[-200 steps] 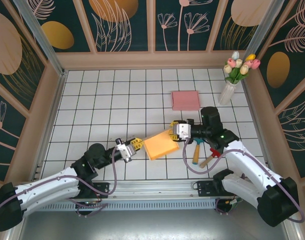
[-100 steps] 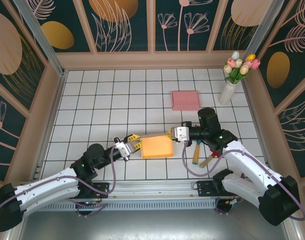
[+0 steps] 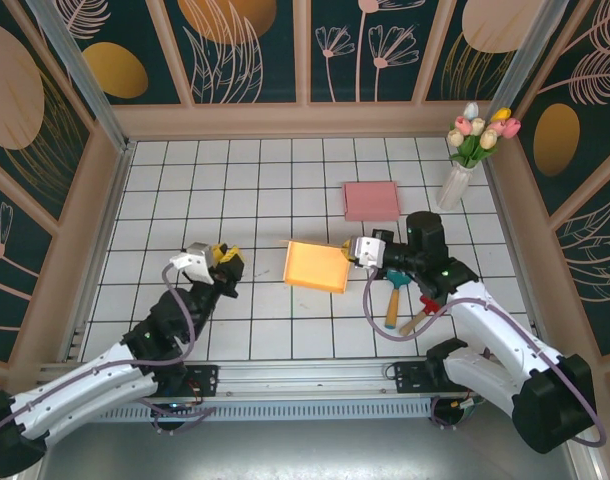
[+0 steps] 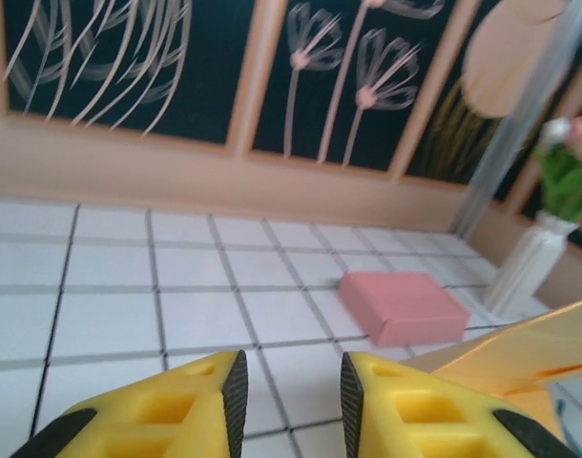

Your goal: Fold the paper box

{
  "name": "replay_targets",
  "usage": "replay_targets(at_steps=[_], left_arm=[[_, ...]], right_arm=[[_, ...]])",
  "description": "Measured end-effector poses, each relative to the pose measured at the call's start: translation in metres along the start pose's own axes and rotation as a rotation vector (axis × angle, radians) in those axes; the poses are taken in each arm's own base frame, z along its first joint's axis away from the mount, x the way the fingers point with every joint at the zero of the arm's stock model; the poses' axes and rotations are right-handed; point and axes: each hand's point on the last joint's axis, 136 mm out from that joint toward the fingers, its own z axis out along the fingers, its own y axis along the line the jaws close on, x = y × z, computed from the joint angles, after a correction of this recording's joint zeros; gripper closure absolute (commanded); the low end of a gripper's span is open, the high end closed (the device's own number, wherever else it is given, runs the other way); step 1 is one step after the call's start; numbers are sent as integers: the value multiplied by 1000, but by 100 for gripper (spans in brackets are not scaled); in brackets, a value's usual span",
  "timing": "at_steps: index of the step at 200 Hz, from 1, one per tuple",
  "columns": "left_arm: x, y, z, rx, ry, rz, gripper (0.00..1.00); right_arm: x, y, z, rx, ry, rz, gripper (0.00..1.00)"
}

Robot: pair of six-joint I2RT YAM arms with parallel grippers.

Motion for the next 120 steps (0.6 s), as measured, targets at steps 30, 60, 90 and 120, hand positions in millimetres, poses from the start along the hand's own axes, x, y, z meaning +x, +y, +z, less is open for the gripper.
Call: replay_targets(at_steps=[30, 60, 90, 120], left_arm=[[10, 0, 23, -43, 112, 1, 65], [16, -24, 42, 21, 188, -5, 70], [33, -38, 52, 71, 256, -5, 71], [41, -47, 60, 98, 291, -2, 71]], right_arm=[[1, 2, 0, -5, 0, 3, 100], [1, 2, 0, -1, -4, 5, 100], [-6, 0, 2, 13, -33, 12, 100], [-7, -5, 10, 28, -48, 18, 100]])
